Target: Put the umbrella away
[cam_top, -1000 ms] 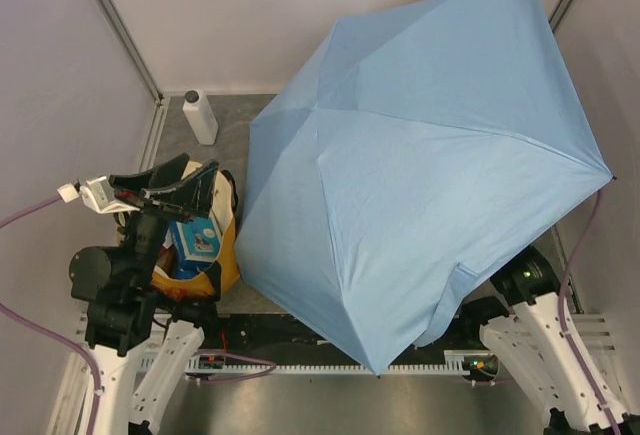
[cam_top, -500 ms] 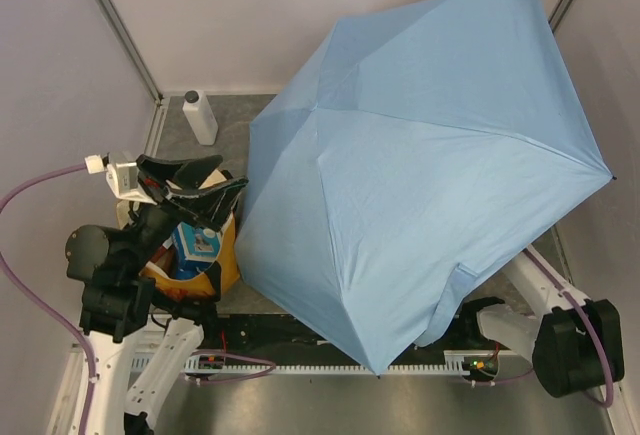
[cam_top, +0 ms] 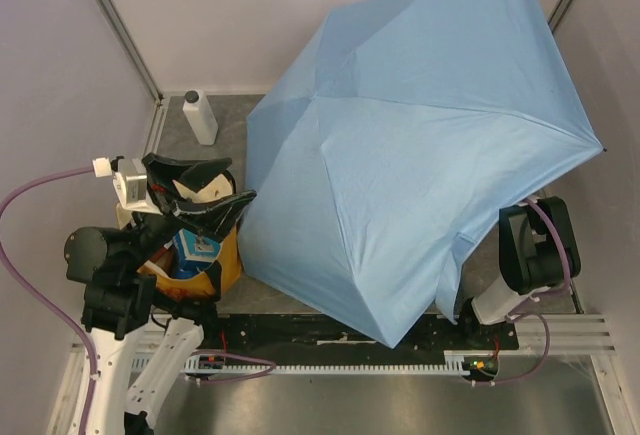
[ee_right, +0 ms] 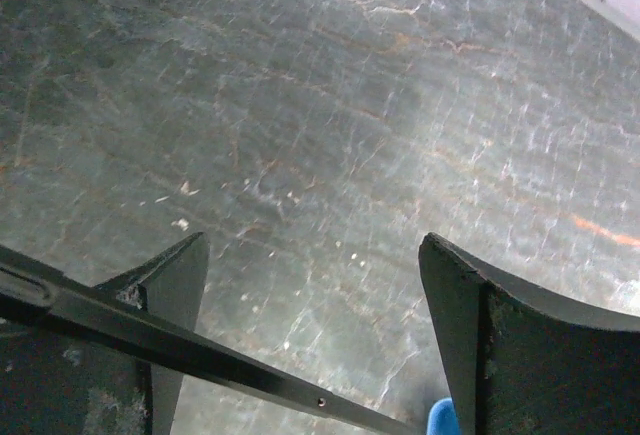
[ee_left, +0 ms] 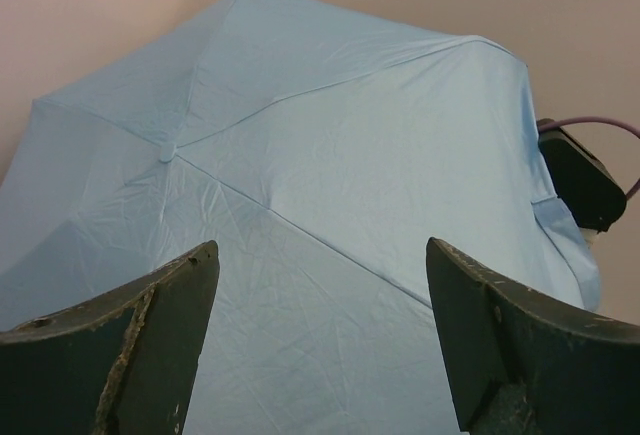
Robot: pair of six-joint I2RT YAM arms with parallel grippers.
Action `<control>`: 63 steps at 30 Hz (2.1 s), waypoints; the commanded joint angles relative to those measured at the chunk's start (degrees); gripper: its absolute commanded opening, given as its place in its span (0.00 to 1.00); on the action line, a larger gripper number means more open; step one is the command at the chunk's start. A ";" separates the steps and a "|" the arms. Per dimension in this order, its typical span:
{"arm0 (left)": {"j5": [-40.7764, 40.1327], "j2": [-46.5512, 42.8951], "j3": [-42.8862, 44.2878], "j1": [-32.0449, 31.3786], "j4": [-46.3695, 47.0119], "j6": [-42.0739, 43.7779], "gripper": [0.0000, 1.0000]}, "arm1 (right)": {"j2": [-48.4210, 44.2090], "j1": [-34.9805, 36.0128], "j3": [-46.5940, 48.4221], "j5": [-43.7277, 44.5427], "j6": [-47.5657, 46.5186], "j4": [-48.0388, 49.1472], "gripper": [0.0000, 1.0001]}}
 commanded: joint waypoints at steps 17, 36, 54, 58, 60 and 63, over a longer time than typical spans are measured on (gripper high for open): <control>-1.29 3.39 -4.74 0.25 11.85 -0.60 0.84 | 4.19 -5.23 -3.00 11.91 11.75 20.28 0.91; 6.19 25.45 9.49 -3.68 -14.05 -6.77 0.70 | -10.92 4.32 -6.98 16.76 26.25 11.37 0.93; -11.91 23.61 25.32 -21.81 -39.55 7.03 0.76 | -10.42 28.07 9.80 47.04 55.36 -7.30 0.95; -15.18 23.08 22.70 -21.72 -40.35 9.67 0.86 | -6.28 31.05 14.29 51.07 51.16 -9.40 0.95; -16.32 24.30 21.63 -21.81 -40.18 9.68 0.85 | -5.84 32.28 14.29 52.23 47.38 -9.14 0.95; -17.11 25.98 19.96 -21.72 -36.94 7.66 0.83 | -5.84 33.60 13.16 52.24 42.54 -9.05 0.96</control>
